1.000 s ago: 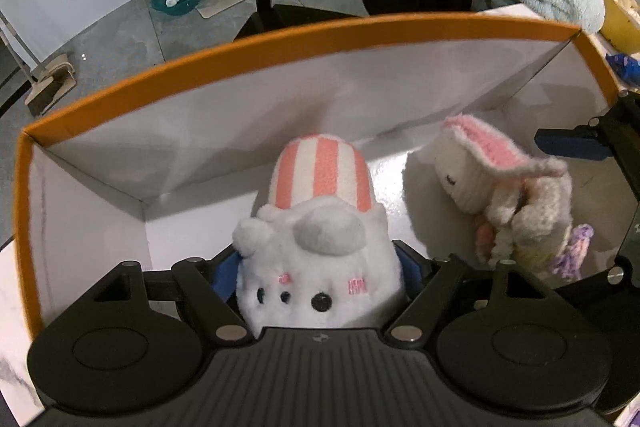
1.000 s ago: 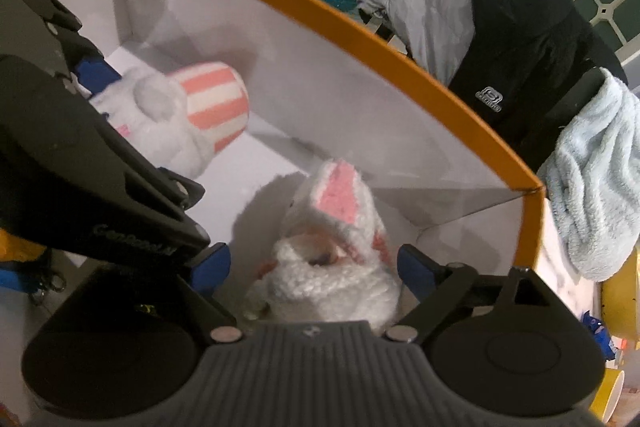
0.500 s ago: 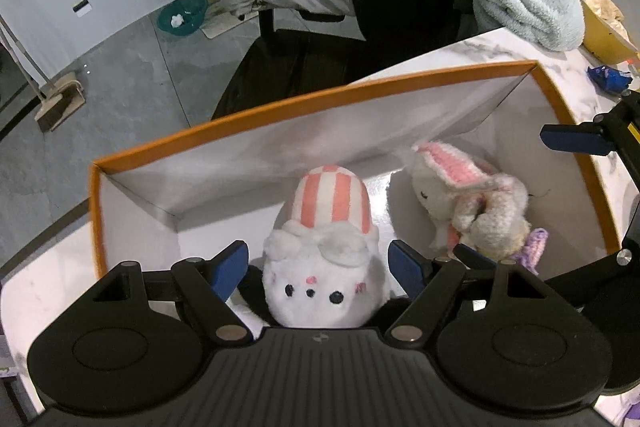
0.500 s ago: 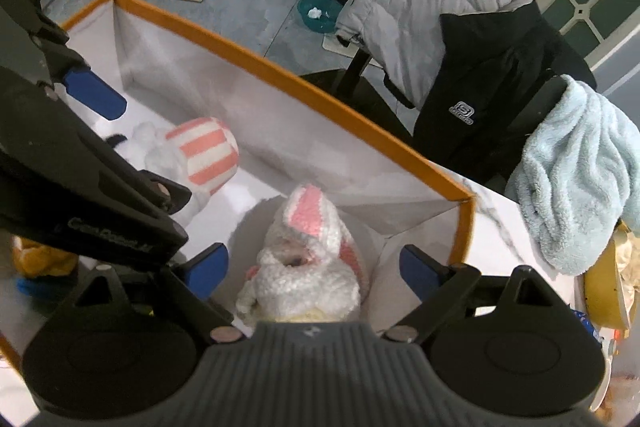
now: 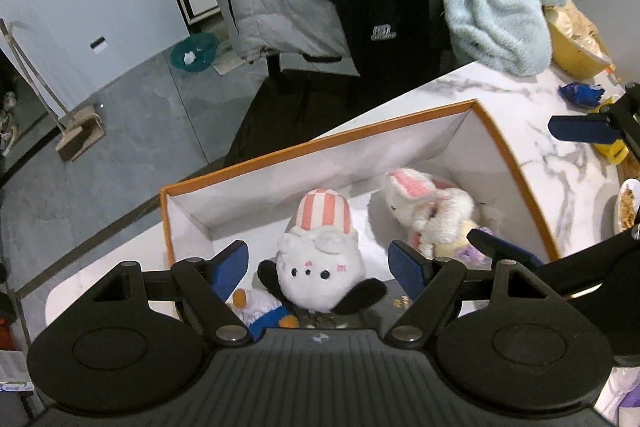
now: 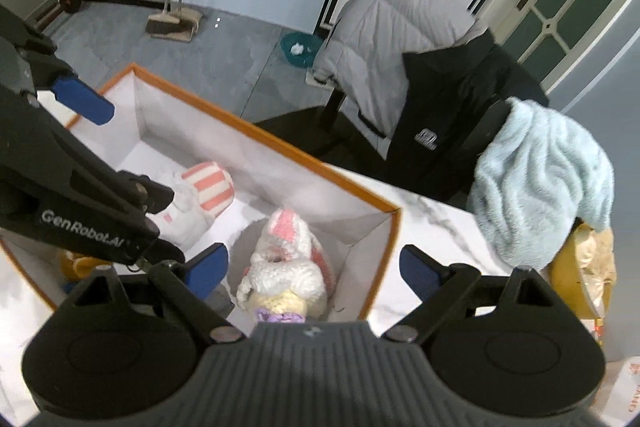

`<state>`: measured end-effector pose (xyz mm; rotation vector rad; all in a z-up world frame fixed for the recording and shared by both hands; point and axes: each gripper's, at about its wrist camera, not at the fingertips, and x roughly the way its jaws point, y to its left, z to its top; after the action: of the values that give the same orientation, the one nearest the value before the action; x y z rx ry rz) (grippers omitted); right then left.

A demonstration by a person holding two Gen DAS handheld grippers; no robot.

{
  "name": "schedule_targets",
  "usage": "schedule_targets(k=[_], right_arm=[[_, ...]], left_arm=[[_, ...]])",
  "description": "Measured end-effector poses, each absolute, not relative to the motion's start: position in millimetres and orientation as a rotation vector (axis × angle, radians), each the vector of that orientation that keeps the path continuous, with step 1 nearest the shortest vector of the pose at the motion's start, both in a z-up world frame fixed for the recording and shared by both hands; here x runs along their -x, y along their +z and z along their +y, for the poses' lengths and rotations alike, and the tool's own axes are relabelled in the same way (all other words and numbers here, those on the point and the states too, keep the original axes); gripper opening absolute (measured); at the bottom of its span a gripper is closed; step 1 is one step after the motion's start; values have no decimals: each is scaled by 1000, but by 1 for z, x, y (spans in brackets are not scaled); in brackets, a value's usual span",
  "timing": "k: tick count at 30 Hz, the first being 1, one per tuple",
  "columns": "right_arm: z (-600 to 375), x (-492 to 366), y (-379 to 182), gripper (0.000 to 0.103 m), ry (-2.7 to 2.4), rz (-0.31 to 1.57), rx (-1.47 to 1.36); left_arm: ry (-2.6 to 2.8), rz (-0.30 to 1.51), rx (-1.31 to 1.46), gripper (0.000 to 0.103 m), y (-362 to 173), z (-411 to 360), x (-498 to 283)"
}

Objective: Organize objects
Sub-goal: 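Open both tools and withdraw them up from the orange box, then move left tool to the anime trading card while right tool approaches the brown cardboard box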

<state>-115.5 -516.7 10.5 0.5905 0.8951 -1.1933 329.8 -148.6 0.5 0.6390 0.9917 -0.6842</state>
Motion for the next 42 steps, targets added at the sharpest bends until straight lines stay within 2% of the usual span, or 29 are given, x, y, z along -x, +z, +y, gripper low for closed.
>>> schedule_targets(k=[10,21,34,42], right_arm=[[-445,134,86,93,-1227,807,-484],[-324,134,131,93,-1230,727,-383],[-242,133,135,93,-1179,668,-392],[-220,132,109,93,-1116,662,-476]], left_arm=[[-719,872,-544,91,63,-123,-260],[-742,754,-516,91,94,-71,-159],[-773,719,-463,91,92,-29,-97],[-776,764,-381,91,61,-5,-81]])
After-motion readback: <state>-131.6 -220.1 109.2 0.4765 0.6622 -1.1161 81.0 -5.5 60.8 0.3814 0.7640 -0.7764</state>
